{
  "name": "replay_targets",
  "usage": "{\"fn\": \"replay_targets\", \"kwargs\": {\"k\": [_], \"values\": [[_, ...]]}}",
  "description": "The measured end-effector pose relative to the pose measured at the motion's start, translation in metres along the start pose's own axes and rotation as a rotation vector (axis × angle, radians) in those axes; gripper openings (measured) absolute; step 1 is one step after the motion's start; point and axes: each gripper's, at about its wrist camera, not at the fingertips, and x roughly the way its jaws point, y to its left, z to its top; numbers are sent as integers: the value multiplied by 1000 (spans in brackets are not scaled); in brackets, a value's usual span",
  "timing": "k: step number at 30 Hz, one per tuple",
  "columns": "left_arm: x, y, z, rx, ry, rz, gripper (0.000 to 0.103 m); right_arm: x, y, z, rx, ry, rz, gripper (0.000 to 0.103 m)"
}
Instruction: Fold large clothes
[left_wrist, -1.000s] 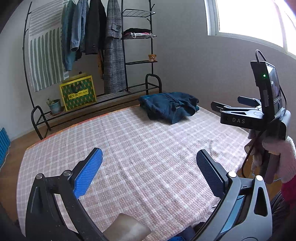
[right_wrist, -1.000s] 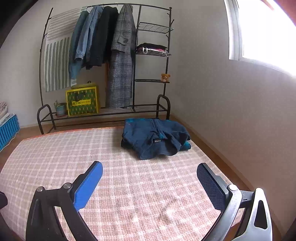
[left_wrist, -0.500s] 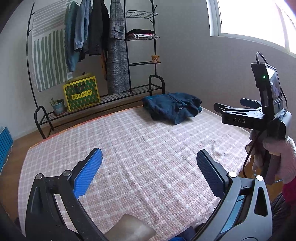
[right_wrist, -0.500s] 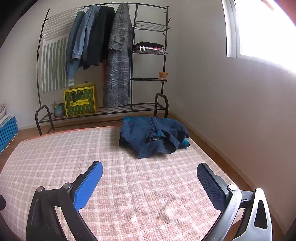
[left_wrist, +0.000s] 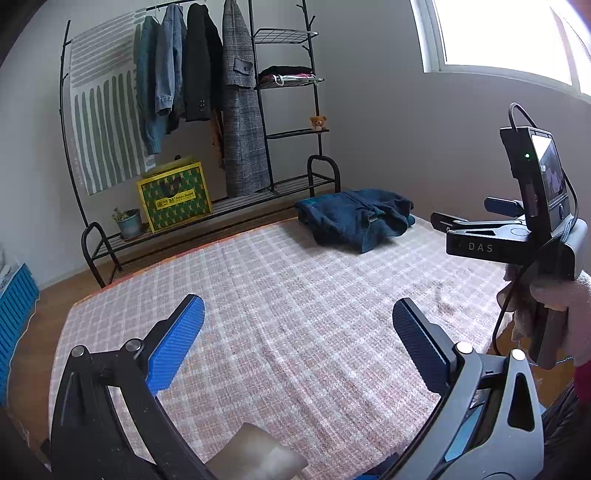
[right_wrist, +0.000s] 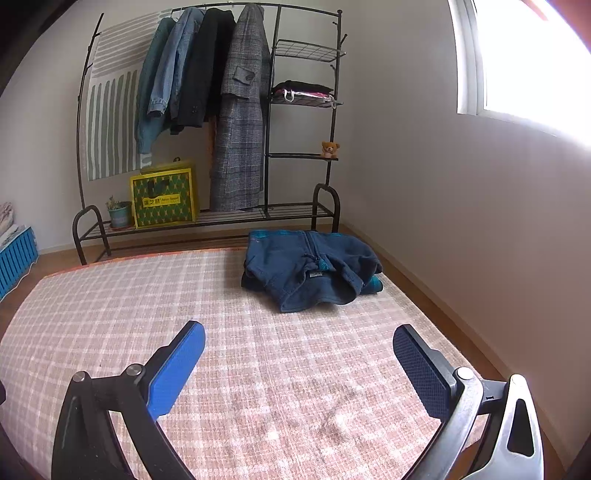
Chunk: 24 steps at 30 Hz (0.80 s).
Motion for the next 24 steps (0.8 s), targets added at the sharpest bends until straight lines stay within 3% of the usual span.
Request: {"fn": "replay_targets", "kwargs": {"k": [24], "values": [[-12,-7,3,31,-41,56,103,0,3,-2,4,4,11,103]]}}
